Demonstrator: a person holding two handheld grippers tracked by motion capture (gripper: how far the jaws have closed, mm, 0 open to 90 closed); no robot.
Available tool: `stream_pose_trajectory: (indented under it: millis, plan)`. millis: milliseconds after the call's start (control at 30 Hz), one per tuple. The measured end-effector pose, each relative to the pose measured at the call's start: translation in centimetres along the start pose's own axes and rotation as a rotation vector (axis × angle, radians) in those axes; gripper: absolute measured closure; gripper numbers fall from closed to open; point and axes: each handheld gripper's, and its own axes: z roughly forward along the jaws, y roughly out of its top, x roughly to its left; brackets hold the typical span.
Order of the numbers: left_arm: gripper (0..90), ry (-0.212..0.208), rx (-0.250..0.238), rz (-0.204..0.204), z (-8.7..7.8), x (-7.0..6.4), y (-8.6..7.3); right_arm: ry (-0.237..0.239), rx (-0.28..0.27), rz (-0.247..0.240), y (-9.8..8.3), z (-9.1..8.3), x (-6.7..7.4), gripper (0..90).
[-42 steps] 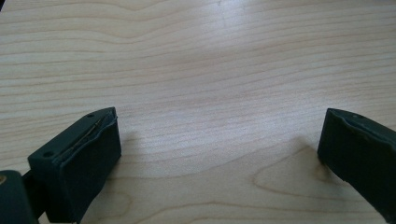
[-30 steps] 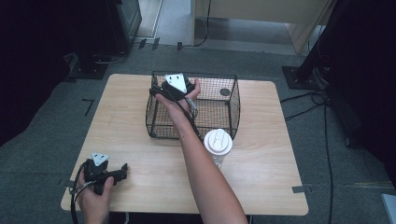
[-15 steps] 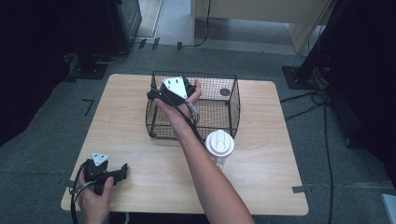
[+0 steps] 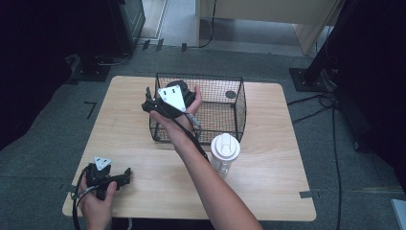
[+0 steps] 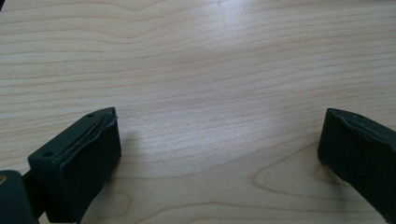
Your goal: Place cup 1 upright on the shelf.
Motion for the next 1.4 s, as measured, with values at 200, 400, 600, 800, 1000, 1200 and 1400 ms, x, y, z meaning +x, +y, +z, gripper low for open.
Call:
stream_pose_trajectory:
  millis: [200, 400, 600, 800, 1000, 1200, 1400]
  plan:
    - [0.0, 0.000, 0.000, 0.000, 0.0, 0.0, 0.0, 0.002, -0.002, -0.005, 0.0, -1.6, -0.2, 0.0]
    - [0.0, 0.000, 0.000, 0.000, 0.0, 0.0, 0.0, 0.015, -0.009, -0.003, 0.0, -3.8, -0.3, 0.0]
    - [0.0, 0.000, -0.001, 0.000, 0.0, 0.0, 0.0, 0.032, -0.010, -0.002, -0.1, -6.1, -0.4, 0.0]
    - [0.0, 0.000, -0.001, -0.001, 0.0, 0.0, 0.0, 0.045, 0.010, -0.008, -0.3, -8.5, -0.6, 0.0]
    - [0.0, 0.000, 0.001, 0.002, 0.0, 0.0, 0.0, 0.058, -0.002, -0.006, -0.2, -10.7, -1.2, 0.0]
    - [0.0, -0.001, 0.001, 0.001, 0.0, 0.0, 0.0, 0.071, 0.007, -0.016, -0.3, -12.3, -2.3, 0.0]
    - [0.0, -0.001, 0.000, 0.000, 0.0, 0.0, 0.0, 0.084, 0.004, 0.012, -0.2, -13.9, -3.5, 0.0]
